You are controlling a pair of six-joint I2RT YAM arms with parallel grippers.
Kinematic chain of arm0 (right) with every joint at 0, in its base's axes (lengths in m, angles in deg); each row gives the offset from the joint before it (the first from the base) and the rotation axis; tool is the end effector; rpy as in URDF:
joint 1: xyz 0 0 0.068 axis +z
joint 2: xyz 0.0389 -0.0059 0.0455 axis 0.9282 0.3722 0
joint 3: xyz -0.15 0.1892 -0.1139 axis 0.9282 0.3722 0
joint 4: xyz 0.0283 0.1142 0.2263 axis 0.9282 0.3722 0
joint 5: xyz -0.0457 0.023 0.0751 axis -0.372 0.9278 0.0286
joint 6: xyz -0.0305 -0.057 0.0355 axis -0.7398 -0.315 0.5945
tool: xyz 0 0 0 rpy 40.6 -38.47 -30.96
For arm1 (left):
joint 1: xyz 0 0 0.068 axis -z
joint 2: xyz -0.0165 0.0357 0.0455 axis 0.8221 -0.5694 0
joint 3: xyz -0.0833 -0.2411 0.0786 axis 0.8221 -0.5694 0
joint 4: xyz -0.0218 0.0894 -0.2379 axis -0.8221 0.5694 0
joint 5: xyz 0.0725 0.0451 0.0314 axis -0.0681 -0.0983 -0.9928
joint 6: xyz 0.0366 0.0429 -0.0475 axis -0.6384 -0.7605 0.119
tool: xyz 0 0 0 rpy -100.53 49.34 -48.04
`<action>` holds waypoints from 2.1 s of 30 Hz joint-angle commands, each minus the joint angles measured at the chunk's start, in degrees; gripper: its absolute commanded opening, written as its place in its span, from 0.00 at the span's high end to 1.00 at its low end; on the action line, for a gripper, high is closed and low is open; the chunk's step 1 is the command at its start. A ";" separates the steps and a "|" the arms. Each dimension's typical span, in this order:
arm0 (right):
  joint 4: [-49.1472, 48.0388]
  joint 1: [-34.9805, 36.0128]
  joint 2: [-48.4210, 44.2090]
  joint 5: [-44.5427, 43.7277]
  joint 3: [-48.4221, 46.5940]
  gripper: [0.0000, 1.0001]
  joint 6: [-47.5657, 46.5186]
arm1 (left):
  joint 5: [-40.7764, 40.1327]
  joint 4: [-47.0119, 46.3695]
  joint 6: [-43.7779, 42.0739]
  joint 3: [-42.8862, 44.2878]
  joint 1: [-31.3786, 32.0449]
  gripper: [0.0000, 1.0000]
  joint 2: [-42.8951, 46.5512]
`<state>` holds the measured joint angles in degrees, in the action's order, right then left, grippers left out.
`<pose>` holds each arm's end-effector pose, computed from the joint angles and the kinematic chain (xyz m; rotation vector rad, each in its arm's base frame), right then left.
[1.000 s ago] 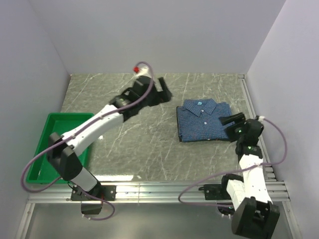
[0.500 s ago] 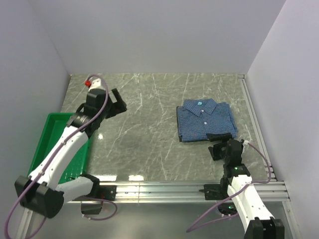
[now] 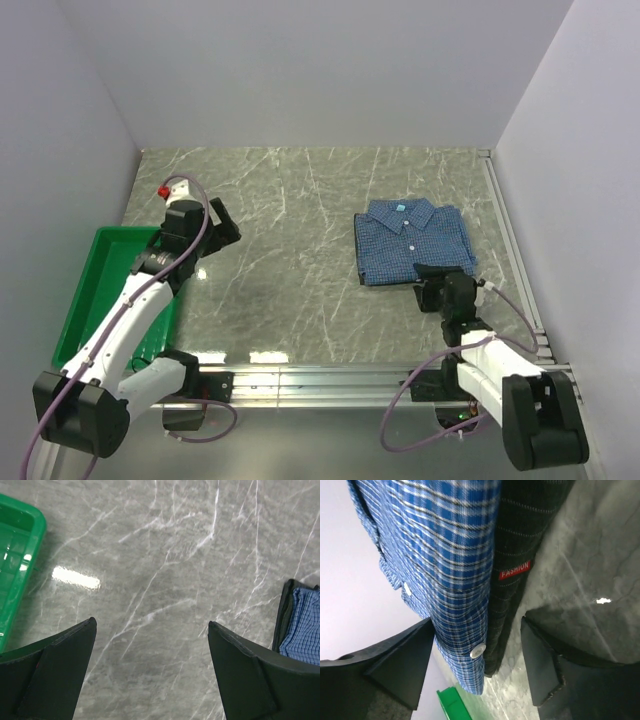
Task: Fold and stack the long sleeve shirts
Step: Neatly place the folded shirt to the corner
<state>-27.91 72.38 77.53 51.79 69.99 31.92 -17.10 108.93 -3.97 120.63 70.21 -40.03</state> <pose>0.1764 0.0112 0.1049 1.4650 1.7039 0.8614 0.2322 -0.0488 0.2757 -0.5062 2.1241 -0.2777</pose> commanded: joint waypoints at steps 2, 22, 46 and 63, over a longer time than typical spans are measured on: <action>-6.01 2.89 3.68 -5.31 1.23 0.36 4.65 | 0.93 -3.74 -0.24 -0.13 -1.73 0.01 1.62; -17.01 -3.96 38.02 -5.86 -23.17 0.86 7.03 | -2.84 -3.04 -0.85 -1.01 -2.44 0.01 3.81; -1.53 -18.38 67.33 9.80 -66.01 0.56 -13.88 | -2.58 -3.12 -0.77 -0.83 -4.81 0.01 0.91; 44.16 -16.98 15.77 5.54 -59.17 0.11 -41.66 | -2.92 8.29 0.73 9.00 -5.07 0.01 9.52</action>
<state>4.99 54.74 104.87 54.76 8.70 -2.73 -19.68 113.72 -3.77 123.14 65.44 -34.76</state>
